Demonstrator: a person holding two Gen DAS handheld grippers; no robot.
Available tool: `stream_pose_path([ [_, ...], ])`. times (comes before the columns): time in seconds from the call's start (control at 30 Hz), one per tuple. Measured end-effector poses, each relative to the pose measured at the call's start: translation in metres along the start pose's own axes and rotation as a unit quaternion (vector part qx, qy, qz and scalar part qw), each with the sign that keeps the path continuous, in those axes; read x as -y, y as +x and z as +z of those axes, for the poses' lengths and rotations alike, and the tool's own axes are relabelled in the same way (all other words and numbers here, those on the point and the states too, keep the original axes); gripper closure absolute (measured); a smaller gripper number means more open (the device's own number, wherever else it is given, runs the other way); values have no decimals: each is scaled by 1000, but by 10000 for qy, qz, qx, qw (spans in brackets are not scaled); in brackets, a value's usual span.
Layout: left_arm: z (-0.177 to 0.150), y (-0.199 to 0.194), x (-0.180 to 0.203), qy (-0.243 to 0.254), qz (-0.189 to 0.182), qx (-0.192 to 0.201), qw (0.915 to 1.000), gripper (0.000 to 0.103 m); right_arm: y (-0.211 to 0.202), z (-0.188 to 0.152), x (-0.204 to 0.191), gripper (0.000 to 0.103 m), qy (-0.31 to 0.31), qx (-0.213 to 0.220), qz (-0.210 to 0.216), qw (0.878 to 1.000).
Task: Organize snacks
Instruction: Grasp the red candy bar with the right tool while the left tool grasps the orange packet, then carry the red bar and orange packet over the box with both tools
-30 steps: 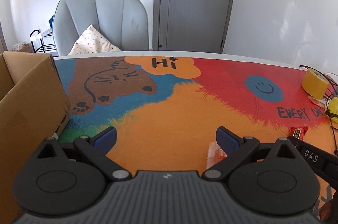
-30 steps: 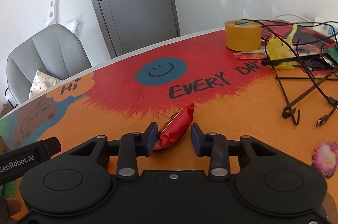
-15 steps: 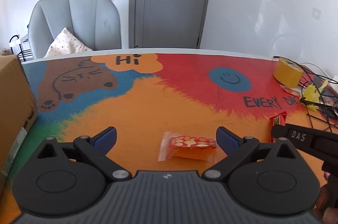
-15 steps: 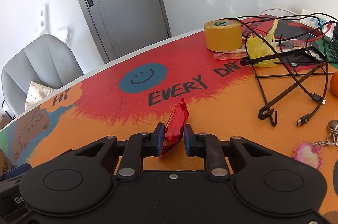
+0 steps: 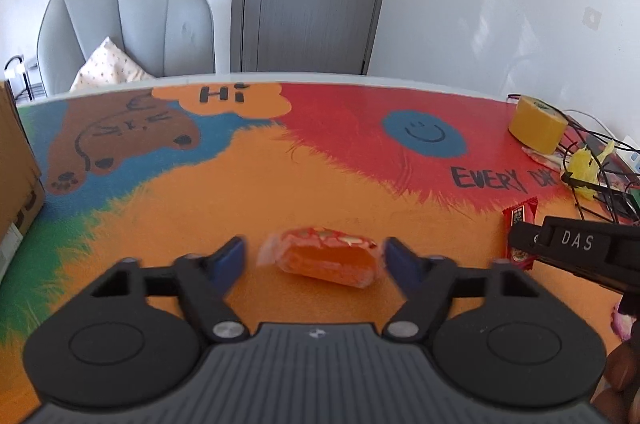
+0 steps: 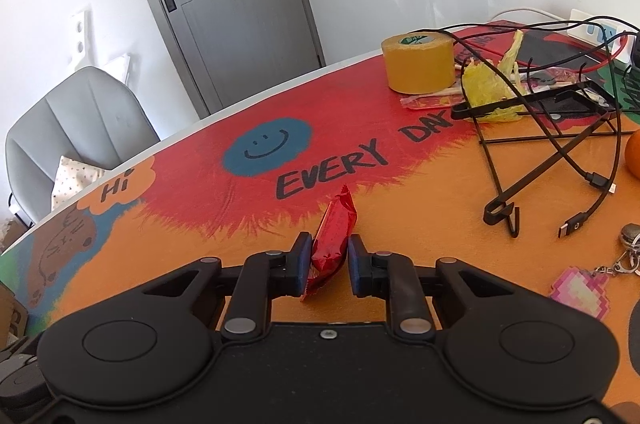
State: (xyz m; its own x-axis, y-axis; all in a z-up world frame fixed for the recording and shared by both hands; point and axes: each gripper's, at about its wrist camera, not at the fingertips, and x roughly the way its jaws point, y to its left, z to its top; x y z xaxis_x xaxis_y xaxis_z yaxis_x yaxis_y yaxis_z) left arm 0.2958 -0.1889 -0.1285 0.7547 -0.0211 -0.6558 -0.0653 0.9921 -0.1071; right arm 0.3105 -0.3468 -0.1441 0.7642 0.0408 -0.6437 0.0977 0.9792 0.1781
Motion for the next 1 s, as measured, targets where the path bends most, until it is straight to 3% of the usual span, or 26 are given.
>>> stream_pose_path([
  [0.03, 1, 0, -1, 11, 30, -9, 10000, 50, 0, -1, -2, 82, -34, -8, 16, 10000],
  [0.07, 1, -1, -3, -22, -10, -12, 10000, 53, 0, -1, -4, 82, -70, -6, 31, 10000],
  [0.37, 3, -8, -23, -208, 74, 59, 9997, 55, 0, -3, -13, 78, -264, -14, 68, 9996],
  [0.6, 5, -15, -38, -331, 69, 105, 9994, 55, 4, -9, -25, 49, -551, 183, -183, 9981],
  [0.77, 8, -16, -50, -418, 154, 129, 9989, 55, 11, -15, -31, 51, -794, 169, -439, 9957],
  [0.9, 9, -18, -56, -418, 282, 135, 9986, 55, 12, -20, -40, 73, -1136, 247, -810, 9899],
  [1.0, 9, -23, -57, -383, 364, 171, 9985, 55, 8, -19, -41, 78, -1136, 201, -728, 9906],
])
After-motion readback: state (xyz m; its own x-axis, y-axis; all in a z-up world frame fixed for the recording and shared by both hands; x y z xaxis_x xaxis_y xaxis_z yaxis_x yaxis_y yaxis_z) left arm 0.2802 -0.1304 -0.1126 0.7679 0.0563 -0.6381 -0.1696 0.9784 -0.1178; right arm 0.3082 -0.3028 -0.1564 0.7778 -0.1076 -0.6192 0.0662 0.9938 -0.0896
